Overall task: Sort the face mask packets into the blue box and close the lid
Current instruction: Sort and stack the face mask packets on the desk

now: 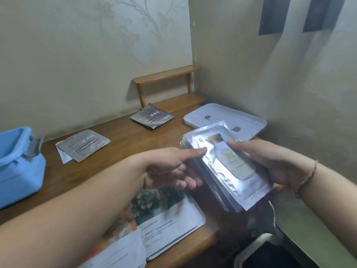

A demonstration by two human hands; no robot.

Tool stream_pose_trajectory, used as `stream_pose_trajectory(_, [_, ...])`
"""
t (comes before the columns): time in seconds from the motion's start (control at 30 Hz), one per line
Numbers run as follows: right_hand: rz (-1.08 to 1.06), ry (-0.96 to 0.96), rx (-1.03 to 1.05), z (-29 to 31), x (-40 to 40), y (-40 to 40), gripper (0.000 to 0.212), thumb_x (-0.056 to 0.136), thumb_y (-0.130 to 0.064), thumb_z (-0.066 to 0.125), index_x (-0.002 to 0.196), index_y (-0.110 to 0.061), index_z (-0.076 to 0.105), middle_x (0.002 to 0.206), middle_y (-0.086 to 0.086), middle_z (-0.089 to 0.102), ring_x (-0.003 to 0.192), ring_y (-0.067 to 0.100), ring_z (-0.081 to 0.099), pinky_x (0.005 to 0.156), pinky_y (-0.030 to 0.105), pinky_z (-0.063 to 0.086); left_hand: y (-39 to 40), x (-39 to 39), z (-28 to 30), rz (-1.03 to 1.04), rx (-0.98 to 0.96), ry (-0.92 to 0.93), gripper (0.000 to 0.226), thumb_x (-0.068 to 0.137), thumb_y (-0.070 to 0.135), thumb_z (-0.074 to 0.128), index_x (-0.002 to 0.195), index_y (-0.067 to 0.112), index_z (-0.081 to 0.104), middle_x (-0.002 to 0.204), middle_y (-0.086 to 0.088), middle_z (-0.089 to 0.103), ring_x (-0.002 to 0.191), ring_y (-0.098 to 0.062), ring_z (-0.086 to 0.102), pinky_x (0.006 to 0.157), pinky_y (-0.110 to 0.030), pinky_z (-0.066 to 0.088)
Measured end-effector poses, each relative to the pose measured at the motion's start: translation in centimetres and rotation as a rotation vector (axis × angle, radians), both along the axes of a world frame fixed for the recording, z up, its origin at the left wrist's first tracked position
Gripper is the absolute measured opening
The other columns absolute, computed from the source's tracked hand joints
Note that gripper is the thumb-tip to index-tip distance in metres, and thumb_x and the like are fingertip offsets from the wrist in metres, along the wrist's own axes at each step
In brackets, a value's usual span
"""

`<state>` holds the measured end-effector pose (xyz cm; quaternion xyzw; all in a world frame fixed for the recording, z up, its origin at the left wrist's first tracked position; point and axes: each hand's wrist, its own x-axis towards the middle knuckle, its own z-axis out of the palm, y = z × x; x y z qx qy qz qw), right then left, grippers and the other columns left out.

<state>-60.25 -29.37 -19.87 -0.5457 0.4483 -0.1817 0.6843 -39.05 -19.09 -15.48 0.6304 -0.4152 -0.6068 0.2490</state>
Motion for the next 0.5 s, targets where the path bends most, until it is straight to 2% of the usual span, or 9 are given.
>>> stream_pose_trajectory(0.07, [0.022,0.092,0.02,-0.6,0.4,0.7,0.045,0.089,-0.044,0.063,0.117,-0.009,0.066,0.105,0.015,0.074,0.097,0.039,0.07,0.099,0.055,0.048,0.5,0.5,-0.5,0.018,0.106,0.014,0.053,0.084,0.042,0.066,0.115,0.0,0.061,0.083,-0.018,0.07,0.056,-0.013,0.065,0.043,-0.015,0.049])
stream_pose_trajectory(0.17, [-0.02,0.188,-0.078,-0.9,1.4,1.3,0.04,0.089,-0.04,0.065,0.105,-0.004,0.071,0.093,0.016,0.075,0.086,0.037,0.072,0.089,0.057,0.053,0.6,0.5,-1.0,0.059,0.159,-0.036,0.047,0.094,0.033,0.061,0.12,-0.006,0.051,0.083,-0.022,0.07,0.054,-0.014,0.064,0.038,-0.015,0.047])
stream_pose_trajectory(0.23, [-0.062,0.229,-0.176,-0.9,1.8,1.4,0.036,0.087,-0.039,0.069,0.099,-0.005,0.072,0.086,0.011,0.076,0.079,0.032,0.074,0.083,0.052,0.057,0.9,1.1,-0.3,0.049,0.128,-0.127,0.045,0.096,0.035,0.06,0.113,-0.006,0.054,0.08,-0.02,0.072,0.055,-0.014,0.06,0.038,-0.016,0.045])
stream_pose_trajectory(0.3, [-0.083,0.261,-0.266,-0.8,2.3,1.4,0.036,0.085,-0.041,0.071,0.097,-0.007,0.072,0.083,0.007,0.077,0.075,0.027,0.074,0.079,0.045,0.06,1.1,1.7,0.7,0.012,0.008,-0.282,0.045,0.097,0.04,0.056,0.108,-0.003,0.062,0.073,-0.012,0.07,0.051,-0.013,0.058,0.041,-0.019,0.042])
stream_pose_trajectory(0.37, [-0.082,0.307,-0.35,-0.5,3.0,1.3,0.036,0.084,-0.044,0.07,0.094,-0.009,0.071,0.083,0.005,0.076,0.073,0.022,0.074,0.073,0.035,0.06,1.0,2.4,0.9,0.028,-0.245,-0.489,0.037,0.097,0.043,0.055,0.103,0.008,0.067,0.075,-0.006,0.071,0.058,-0.014,0.062,0.052,-0.026,0.045])
stream_pose_trajectory(0.4, [-0.08,0.347,-0.406,-0.4,3.4,1.2,0.038,0.083,-0.047,0.069,0.093,-0.01,0.071,0.084,0.004,0.075,0.073,0.021,0.073,0.071,0.033,0.06,0.7,2.6,0.6,0.059,-0.386,-0.613,0.033,0.096,0.045,0.056,0.103,0.015,0.067,0.084,-0.002,0.072,0.071,-0.013,0.066,0.062,-0.029,0.05])
stream_pose_trajectory(0.43, [-0.076,0.398,-0.479,-0.3,3.9,1.2,0.04,0.083,-0.05,0.066,0.092,-0.011,0.07,0.085,0.004,0.074,0.075,0.02,0.071,0.072,0.033,0.059,0.3,2.8,0.2,0.07,-0.505,-0.744,0.032,0.095,0.048,0.056,0.108,0.02,0.065,0.098,0.002,0.071,0.086,-0.012,0.066,0.074,-0.031,0.052])
stream_pose_trajectory(0.5, [-0.071,0.533,-0.647,-0.4,4.9,1.2,0.048,0.083,-0.058,0.058,0.094,-0.012,0.07,0.089,0.005,0.072,0.08,0.021,0.066,0.078,0.036,0.057,-0.6,3.1,-1.1,-0.01,-0.58,-0.934,0.047,0.094,0.051,0.054,0.131,0.021,0.055,0.126,0.003,0.061,0.112,-0.015,0.058,0.093,-0.032,0.047])
